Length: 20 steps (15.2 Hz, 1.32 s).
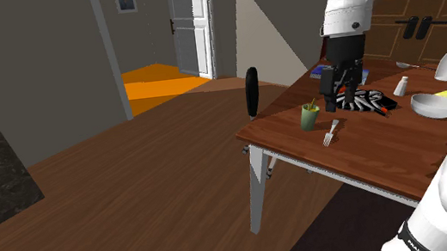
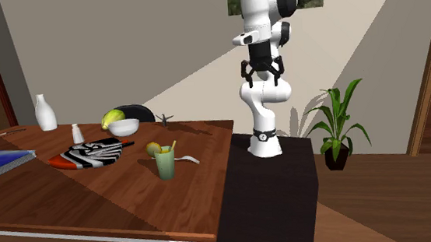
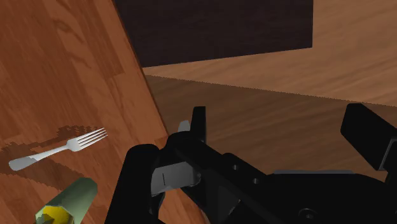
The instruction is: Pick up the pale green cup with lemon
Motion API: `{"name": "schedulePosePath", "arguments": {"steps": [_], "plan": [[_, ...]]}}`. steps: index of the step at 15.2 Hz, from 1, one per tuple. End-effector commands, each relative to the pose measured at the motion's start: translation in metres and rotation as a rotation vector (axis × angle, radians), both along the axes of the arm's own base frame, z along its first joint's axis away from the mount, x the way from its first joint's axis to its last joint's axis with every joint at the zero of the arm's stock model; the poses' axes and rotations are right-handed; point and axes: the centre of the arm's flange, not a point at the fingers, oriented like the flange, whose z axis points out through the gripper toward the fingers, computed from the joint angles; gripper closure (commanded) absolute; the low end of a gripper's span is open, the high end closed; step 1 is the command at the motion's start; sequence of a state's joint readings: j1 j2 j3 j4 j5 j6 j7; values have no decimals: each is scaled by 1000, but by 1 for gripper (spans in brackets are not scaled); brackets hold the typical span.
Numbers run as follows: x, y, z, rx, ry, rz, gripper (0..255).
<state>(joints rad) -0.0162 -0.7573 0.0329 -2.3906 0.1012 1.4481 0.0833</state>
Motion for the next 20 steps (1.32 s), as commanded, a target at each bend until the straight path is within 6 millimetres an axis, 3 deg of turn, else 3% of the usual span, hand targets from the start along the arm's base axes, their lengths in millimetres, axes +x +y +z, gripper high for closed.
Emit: {"name": "schedulePosePath", "arguments": {"steps": [1, 10, 20], "plan": [[0, 0, 0, 0, 0, 0, 0], [28, -89, -55, -39, -65, 92, 0], [74, -187, -109, -83, -138, 195, 0]]}}
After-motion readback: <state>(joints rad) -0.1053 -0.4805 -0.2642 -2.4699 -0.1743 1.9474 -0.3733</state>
